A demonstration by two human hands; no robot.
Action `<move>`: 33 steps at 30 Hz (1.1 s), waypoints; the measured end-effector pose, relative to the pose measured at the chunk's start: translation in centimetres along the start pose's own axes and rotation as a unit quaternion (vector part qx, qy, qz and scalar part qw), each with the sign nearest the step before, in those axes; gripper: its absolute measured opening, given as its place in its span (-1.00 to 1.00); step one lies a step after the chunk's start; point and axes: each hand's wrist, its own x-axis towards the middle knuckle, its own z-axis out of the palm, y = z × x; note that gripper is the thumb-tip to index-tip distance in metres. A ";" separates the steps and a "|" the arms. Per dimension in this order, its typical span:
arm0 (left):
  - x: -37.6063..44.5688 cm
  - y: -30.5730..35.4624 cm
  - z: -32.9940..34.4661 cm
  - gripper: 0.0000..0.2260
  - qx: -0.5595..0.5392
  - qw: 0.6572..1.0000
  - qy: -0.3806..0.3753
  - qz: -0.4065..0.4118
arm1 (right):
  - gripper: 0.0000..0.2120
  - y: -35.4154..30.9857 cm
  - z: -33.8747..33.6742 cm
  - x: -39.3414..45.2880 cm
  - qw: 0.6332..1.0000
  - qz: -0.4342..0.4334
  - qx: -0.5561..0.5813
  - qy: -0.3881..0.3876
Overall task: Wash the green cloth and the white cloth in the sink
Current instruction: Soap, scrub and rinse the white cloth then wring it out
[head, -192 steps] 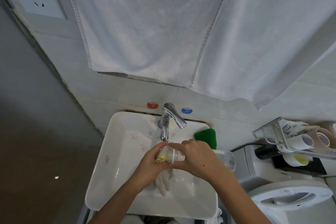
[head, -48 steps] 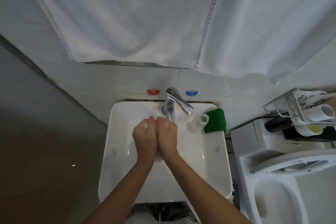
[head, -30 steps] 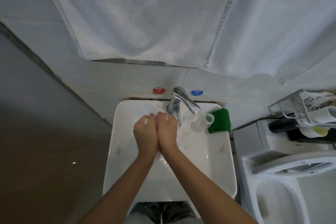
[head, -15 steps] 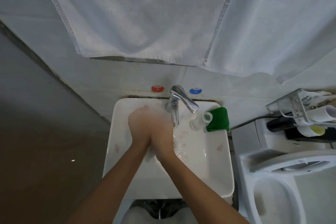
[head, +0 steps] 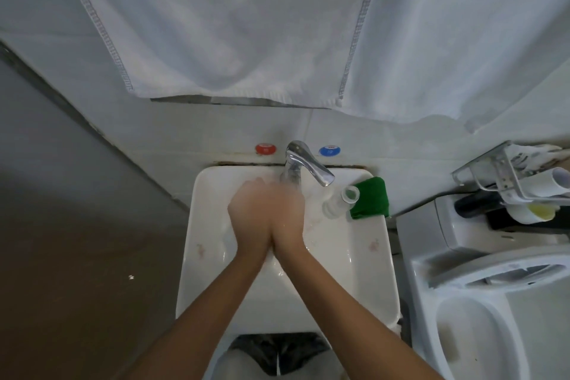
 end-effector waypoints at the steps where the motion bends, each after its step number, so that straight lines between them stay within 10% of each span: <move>1: 0.8 0.1 -0.1 -0.63 -0.003 1.000 0.000 -0.014 | -0.74 0.1 0.2 -0.9 1.000 0.003 -0.001 0.007; 11: 2.3 1.5 0.1 -0.65 -0.019 0.999 0.028 -0.023 | -0.74 -0.8 -0.5 -0.5 0.998 0.023 0.006 -0.055; 18: 5.8 1.4 -5.4 -0.80 0.086 0.987 -0.138 0.009 | -0.79 -2.1 -6.3 1.6 0.978 -0.089 -0.131 -0.138; 27: 7.5 2.8 -9.0 -0.61 0.205 0.916 -0.341 0.051 | -0.84 -4.8 -9.1 2.7 0.883 -0.076 -0.369 -0.279; 33: 7.2 2.8 -8.4 -0.83 0.477 0.766 -0.409 0.135 | -0.79 -5.2 -9.2 3.2 0.814 -0.048 -0.469 -0.339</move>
